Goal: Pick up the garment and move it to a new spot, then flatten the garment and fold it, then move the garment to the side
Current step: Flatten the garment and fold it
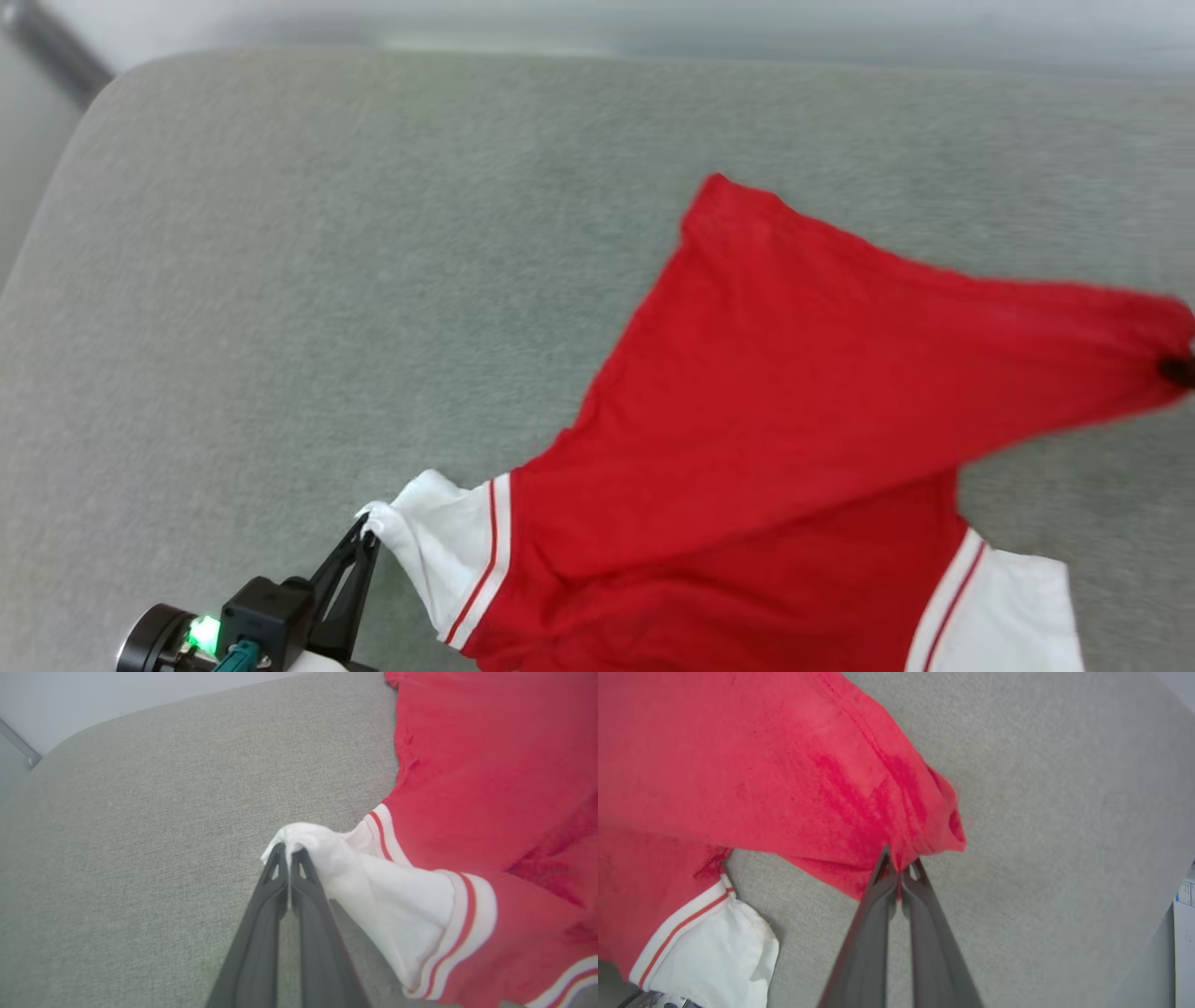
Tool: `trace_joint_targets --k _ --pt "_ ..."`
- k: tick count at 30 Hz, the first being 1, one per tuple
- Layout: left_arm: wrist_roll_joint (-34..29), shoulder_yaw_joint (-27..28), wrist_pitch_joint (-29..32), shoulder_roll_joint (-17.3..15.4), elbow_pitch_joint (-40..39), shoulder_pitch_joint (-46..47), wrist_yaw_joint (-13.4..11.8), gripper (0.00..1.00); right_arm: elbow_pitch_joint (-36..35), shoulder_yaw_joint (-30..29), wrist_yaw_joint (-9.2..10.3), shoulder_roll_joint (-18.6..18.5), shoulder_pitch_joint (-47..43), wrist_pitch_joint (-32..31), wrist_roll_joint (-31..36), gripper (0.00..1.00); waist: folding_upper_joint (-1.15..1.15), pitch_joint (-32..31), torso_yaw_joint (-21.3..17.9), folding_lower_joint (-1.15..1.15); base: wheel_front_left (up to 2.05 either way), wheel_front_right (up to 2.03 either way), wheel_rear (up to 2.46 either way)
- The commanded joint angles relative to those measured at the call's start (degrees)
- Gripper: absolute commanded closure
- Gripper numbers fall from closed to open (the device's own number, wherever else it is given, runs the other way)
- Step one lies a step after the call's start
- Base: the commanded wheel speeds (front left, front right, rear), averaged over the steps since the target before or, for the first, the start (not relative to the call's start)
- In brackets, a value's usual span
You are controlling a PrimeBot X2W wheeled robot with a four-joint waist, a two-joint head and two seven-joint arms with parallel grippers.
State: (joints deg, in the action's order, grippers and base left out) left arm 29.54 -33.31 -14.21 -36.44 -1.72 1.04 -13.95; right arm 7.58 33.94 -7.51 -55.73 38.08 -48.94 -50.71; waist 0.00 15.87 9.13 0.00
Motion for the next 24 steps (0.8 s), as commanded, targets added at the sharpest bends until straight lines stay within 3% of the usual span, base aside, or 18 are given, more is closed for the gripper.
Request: trace_joint_targets --k 1,4,8,14,19,20,21,24 --pt "0.2 0.2 0.2 -0.5 -0.5 -0.8 -0.3 1.0 -0.9 -1.2 0.04 -1.4 -3.6 1.2 -0.7 1.0 0.0 -2.2 -2.4 0.0 0.0 0.0 0.0" --pt "0.4 0.4 0.5 -1.2 -1.2 -1.6 -0.8 1.0 -2.5 -4.2 0.04 -3.5 -11.6 3.2 -2.5 1.0 0.0 -3.0 -3.7 0.0 0.0 0.0 0.0" --pt "0.5 0.7 0.8 -2.1 -2.0 -2.8 -1.5 1.0 -3.1 -9.2 0.04 -3.5 -23.2 5.0 -4.3 1.0 0.0 -3.6 -5.3 0.0 0.0 0.0 0.0" --pt "0.7 0.5 1.1 -2.4 -2.8 -3.1 -1.7 1.0 -2.8 -15.0 0.04 0.3 -40.8 7.1 -4.2 1.0 0.0 -3.5 -5.6 0.0 0.0 0.0 0.0" --pt "0.9 0.5 1.1 -2.7 -2.7 -2.6 -1.5 1.0 -4.3 -20.1 0.04 4.2 -47.7 7.0 -2.6 1.0 0.0 -3.0 -5.7 0.0 0.0 0.0 0.0" --pt "0.8 0.5 1.1 -2.6 -2.7 -2.4 -1.5 1.0 -4.9 -21.2 0.04 4.9 -47.8 7.0 -2.0 0.74 0.0 -2.9 -5.7 0.0 0.0 0.0 0.0" --pt "0.8 0.5 1.1 -2.6 -2.6 -2.2 -1.5 1.0 -5.9 -22.3 0.04 5.3 -47.7 6.9 -1.3 0.0 0.0 -2.9 -5.7 0.0 0.0 0.0 0.0" --pt "0.7 0.3 1.1 -2.5 -2.5 -1.8 -1.4 1.0 -9.6 -25.9 0.04 5.9 -45.5 6.1 0.6 0.0 0.0 -2.8 -5.6 0.0 0.0 0.0 0.0"
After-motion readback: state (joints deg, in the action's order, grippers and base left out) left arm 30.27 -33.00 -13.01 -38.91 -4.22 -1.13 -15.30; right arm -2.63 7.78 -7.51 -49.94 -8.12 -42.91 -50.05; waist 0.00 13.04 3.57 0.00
